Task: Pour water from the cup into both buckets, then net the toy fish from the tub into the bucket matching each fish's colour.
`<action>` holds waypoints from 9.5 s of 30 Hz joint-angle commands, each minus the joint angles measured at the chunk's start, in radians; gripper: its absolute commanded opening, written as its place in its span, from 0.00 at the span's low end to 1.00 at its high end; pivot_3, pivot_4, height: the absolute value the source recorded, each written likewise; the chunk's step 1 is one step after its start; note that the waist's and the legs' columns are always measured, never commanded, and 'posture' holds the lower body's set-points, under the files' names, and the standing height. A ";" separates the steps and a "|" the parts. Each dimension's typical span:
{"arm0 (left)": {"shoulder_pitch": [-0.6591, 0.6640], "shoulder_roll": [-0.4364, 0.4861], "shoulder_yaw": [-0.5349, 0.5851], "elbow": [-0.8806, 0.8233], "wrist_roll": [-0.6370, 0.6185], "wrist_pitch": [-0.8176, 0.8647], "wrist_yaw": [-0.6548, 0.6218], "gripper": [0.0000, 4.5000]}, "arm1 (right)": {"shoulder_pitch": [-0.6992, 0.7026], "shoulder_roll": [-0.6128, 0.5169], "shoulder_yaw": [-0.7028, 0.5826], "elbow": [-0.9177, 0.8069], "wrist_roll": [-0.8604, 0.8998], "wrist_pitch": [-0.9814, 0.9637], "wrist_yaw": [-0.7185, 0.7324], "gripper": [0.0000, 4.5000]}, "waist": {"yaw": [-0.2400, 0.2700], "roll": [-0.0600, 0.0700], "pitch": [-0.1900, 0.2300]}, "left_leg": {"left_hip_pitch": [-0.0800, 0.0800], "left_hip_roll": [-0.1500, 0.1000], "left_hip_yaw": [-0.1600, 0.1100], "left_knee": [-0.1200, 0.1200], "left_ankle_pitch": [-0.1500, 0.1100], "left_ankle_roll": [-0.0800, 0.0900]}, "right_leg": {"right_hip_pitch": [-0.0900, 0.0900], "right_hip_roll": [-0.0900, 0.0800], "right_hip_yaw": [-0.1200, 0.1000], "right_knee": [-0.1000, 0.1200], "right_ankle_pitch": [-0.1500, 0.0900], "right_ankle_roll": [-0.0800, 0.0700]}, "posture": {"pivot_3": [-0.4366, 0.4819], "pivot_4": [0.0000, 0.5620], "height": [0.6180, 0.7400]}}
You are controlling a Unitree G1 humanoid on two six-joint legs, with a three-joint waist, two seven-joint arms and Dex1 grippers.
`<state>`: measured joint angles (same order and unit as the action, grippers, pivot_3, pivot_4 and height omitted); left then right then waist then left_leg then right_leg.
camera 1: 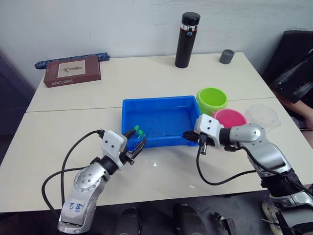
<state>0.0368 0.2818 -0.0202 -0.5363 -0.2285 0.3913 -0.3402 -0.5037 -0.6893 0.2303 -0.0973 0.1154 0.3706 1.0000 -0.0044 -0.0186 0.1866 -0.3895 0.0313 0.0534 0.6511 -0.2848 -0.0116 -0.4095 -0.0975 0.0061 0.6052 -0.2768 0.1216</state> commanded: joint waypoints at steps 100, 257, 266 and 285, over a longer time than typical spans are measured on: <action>-0.166 0.035 -0.027 0.136 -0.008 -0.094 -0.140 0.59 | 0.184 -0.232 -0.335 0.152 -0.382 -0.526 -0.566 0.00 | 0.001 0.000 0.000 | 0.000 0.000 0.001 -0.001 0.000 0.000 | 0.000 0.001 0.000 -0.001 0.000 0.000 | 0.48 0.27 1.00; -0.110 0.015 0.004 0.106 0.030 -0.069 -0.072 0.59 | 0.027 0.102 -0.479 -0.544 0.297 0.714 -0.429 0.00 | -0.020 0.000 0.000 | -0.002 0.000 -0.009 -0.004 -0.001 -0.001 | -0.002 -0.003 -0.001 -0.003 -0.001 -0.002 | 0.48 0.27 1.00; -0.153 0.012 -0.005 0.157 0.025 -0.087 -0.110 0.59 | 0.131 -0.027 -0.557 -0.395 0.218 0.510 -0.443 0.00 | -0.008 0.000 0.000 | -0.003 -0.001 -0.007 -0.003 -0.001 0.001 | -0.002 -0.002 -0.001 -0.005 -0.001 -0.001 | 0.48 0.27 1.00; -0.160 0.008 -0.008 0.156 0.004 -0.086 -0.134 0.59 | 0.238 -0.146 -0.445 -0.081 -0.083 -0.038 -0.464 0.00 | 0.002 0.000 0.000 | -0.002 0.000 0.000 -0.003 -0.001 0.001 | -0.001 0.000 -0.001 -0.005 0.000 0.000 | 0.48 0.27 1.00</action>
<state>-0.1228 0.2891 -0.0211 -0.3405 -0.1992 0.3159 -0.4618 -0.2611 -0.8085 -0.1992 -0.1763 0.0632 0.3893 0.5479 -0.0024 -0.0186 0.1866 -0.3919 0.0307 0.0536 0.6483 -0.2857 -0.0110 -0.4110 -0.0974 0.0055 0.6005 -0.2768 0.1217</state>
